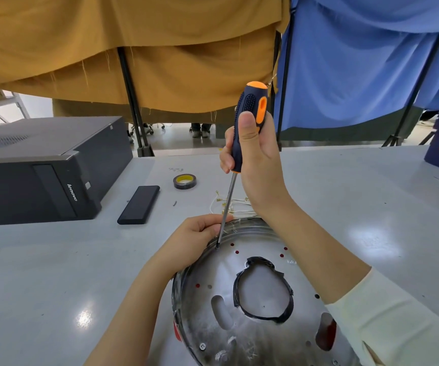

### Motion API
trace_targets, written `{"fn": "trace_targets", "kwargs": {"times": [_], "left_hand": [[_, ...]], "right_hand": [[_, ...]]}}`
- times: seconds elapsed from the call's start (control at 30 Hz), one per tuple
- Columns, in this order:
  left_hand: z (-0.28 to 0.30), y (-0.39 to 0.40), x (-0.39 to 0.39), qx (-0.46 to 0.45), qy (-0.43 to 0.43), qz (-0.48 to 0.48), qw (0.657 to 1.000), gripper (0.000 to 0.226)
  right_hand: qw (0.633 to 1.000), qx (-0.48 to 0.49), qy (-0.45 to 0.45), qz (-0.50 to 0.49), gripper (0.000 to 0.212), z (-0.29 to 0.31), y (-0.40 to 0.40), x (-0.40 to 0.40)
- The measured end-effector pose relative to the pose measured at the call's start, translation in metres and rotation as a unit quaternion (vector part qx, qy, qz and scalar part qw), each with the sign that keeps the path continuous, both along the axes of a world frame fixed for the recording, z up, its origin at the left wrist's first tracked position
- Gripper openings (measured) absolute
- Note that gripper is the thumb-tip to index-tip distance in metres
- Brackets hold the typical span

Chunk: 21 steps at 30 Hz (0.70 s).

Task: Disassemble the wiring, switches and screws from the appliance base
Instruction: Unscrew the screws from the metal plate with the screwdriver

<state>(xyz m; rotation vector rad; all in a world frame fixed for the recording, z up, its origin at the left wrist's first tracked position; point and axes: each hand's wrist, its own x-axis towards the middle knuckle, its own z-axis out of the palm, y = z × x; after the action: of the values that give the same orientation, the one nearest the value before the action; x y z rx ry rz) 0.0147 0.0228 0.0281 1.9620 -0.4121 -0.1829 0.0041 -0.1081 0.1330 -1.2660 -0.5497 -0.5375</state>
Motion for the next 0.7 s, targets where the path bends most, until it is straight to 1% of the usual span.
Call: {"fn": "trace_targets", "kwargs": {"times": [0.1,0.2,0.27,0.37,0.53,0.63,0.7], "left_hand": [[0.0,0.001,0.0,0.002,0.001,0.004,1.0,0.031],[0.001,0.0,-0.002,0.003,0.001,0.009,1.0,0.031],[0.001,0.0,-0.002,0.001,-0.001,0.011,1.0,0.031],[0.0,0.001,-0.002,-0.003,-0.007,0.01,1.0,0.032],[0.003,0.0,-0.005,-0.013,-0.012,-0.001,1.0,0.042],[0.002,0.0,-0.005,-0.017,-0.009,-0.002,1.0,0.038],[0.001,0.001,-0.005,-0.016,-0.009,0.006,1.0,0.037]], "right_hand": [[1.0,-0.012,-0.009,0.028,0.013,0.0,0.003,-0.002],[0.998,-0.021,-0.013,0.053,0.017,0.0,0.005,-0.004],[0.998,-0.02,-0.019,0.047,0.014,-0.001,0.007,-0.005],[1.0,0.007,-0.025,-0.012,0.007,-0.004,0.006,-0.007],[0.99,0.041,-0.028,-0.131,0.016,-0.01,0.0,-0.005],[0.987,0.023,-0.051,-0.153,0.017,-0.011,0.003,-0.005],[0.989,0.007,-0.055,-0.14,0.017,-0.011,0.005,-0.005]]}}
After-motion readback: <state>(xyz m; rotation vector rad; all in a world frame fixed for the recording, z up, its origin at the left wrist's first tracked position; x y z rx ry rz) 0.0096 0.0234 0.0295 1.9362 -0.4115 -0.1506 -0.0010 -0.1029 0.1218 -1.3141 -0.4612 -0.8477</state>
